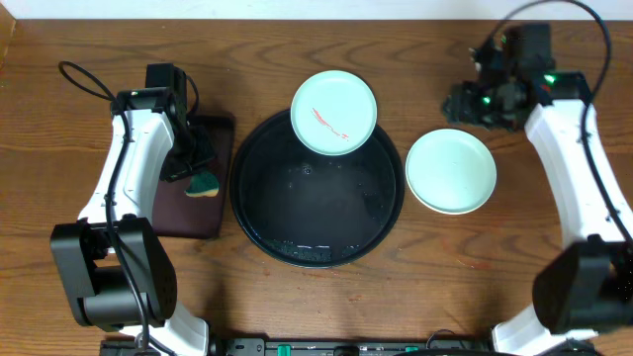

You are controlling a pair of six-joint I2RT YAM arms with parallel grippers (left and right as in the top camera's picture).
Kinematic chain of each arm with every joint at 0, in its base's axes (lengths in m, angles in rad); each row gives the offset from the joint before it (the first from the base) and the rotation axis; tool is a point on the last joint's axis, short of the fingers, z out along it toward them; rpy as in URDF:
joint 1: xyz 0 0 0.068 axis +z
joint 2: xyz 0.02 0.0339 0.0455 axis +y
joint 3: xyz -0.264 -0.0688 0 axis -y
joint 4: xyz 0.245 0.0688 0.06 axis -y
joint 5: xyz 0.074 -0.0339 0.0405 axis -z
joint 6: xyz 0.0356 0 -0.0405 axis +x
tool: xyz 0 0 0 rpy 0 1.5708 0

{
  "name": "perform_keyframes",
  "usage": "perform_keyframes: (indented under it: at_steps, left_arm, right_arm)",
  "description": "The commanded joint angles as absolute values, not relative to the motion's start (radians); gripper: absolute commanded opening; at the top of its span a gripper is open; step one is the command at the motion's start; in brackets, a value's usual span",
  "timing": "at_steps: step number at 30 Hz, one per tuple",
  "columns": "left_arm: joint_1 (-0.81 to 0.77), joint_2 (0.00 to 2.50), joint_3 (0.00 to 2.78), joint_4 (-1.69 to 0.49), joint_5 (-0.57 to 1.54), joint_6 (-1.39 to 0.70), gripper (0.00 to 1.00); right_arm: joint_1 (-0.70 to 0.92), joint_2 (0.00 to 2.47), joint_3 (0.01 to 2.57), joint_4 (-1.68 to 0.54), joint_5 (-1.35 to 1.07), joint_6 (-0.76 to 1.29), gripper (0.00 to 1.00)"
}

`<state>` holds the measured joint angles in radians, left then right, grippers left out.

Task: Clean dirty plates on tray and stack at the side
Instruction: 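Move right gripper to the second green plate and drag it to tray center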

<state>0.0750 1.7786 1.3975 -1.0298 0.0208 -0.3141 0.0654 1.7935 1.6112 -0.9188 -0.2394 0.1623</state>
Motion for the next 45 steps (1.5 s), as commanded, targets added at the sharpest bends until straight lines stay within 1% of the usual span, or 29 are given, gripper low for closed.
perform_keyframes:
  at_steps: [1,8,12,25,31,33,36,39,44,45]
  left_arm:
    - [0.078,1.788,1.396,-1.036,0.019,-0.308,0.07]
    - [0.078,1.788,1.396,-1.036,0.019,-0.308,0.07]
    - [0.078,1.788,1.396,-1.036,0.019,-0.309,0.07]
    - [0.078,1.788,1.396,-1.036,0.019,-0.308,0.08]
    - [0.078,1.788,1.396,-1.036,0.019,-0.308,0.07]
    - [0.078,1.788,1.396,-1.036,0.019,-0.308,0.08]
    - [0.078,1.788,1.396,-1.036,0.019,-0.308,0.08]
    - [0.078,1.788,1.396,-1.036,0.019,-0.308,0.07]
    - [0.078,1.788,1.396,-1.037,0.019,-0.308,0.08]
    - [0.078,1.788,1.396,-1.039,0.019,-0.308,0.08]
  right_arm:
    - [0.099,1.918,1.724,-0.936,-0.261,0.128,0.52]
    - [0.167,2.173,2.033,-1.035,-0.305,0.074,0.52]
    - [0.196,2.285,2.141,-1.050,-0.305,0.069,0.54]
    - [0.238,2.447,2.165,-0.929,-0.401,0.027,0.56]
    - [0.246,2.487,2.165,-0.878,-0.402,0.028,0.53]
    - [0.249,2.498,2.164,-0.862,-0.402,0.028,0.49]
    - [0.252,2.501,2.164,-0.843,-0.402,0.029,0.39]
    - [0.257,2.501,2.164,-0.830,-0.402,0.033,0.26]
    - [0.268,2.501,2.164,-0.851,-0.402,0.047,0.01]
    - [0.270,2.501,2.164,-0.859,-0.402,0.047,0.01]
